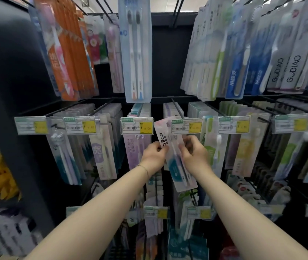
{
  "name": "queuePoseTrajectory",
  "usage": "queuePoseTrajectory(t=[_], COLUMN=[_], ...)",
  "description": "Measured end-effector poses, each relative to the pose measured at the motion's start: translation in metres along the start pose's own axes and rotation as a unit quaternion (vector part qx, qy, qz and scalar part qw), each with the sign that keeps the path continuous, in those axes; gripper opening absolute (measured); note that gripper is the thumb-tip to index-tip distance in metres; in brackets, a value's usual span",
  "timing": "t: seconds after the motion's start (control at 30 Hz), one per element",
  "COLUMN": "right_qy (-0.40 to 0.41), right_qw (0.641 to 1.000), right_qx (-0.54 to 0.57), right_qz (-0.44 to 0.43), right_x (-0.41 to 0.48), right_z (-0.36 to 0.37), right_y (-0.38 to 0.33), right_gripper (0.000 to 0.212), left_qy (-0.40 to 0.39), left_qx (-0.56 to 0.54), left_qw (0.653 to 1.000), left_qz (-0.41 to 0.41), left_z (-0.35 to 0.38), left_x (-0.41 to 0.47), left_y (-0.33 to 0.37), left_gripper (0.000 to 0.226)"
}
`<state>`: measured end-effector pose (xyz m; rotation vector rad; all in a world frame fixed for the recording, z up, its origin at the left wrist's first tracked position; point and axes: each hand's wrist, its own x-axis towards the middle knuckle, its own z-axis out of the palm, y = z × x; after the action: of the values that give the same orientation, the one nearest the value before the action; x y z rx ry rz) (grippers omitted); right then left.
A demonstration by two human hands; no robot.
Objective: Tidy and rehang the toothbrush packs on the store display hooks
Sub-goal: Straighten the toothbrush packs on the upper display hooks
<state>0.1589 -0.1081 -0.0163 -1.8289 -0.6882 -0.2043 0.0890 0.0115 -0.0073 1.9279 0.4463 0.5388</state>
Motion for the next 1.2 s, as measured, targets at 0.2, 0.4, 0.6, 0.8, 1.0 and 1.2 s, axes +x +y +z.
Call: queuePoseTrajectory(t=[0.2, 0.4, 0.6, 0.8, 1.0, 1.2], right_qy=[-0.07, -0.146, -0.17, -0.161, -0.163, -0.118], right_qw=[0.997, 0.987, 0.965, 0.958, 0.966, 0.98], right_qx=[-0.012, -0.038, -0.123, -0.153, -0.149, -0.127], right_qz=[0.011, -0.06, -0.158, -0.18, -0.137, -0.1], right_x=[-0.013, -0.024, -0.035, -0.045, -0.048, -0.046], right_z=[0.006, 0.018, 0.048, 0.099, 0.148, 0.181], right_y=[0.014, 0.01, -0.019, -0.046, -0.072, -0.095], right_gripper=[0.011, 0.009, 0.011, 0.012, 0.018, 0.024], left_qy=[-0.047, -0.061, -0.025, 0.001, -0.001, -0.001], left_qx=[-0.025, -0.103, -0.121, -0.116, -0.124, -0.154], left_qw=[0.999, 0.992, 0.99, 0.986, 0.984, 0.981], left_qz=[-0.008, -0.048, -0.075, -0.117, -0.129, -0.122], left_z=[-0.009, -0.035, -0.07, -0.118, -0.164, -0.197], left_x=[-0.009, -0.03, -0.052, -0.063, -0.062, -0.051], left_y=[-0.02, -0.032, -0.049, -0.071, -0.083, -0.088], left_gripper=[0.011, 0.012, 0.017, 0.018, 0.016, 0.013])
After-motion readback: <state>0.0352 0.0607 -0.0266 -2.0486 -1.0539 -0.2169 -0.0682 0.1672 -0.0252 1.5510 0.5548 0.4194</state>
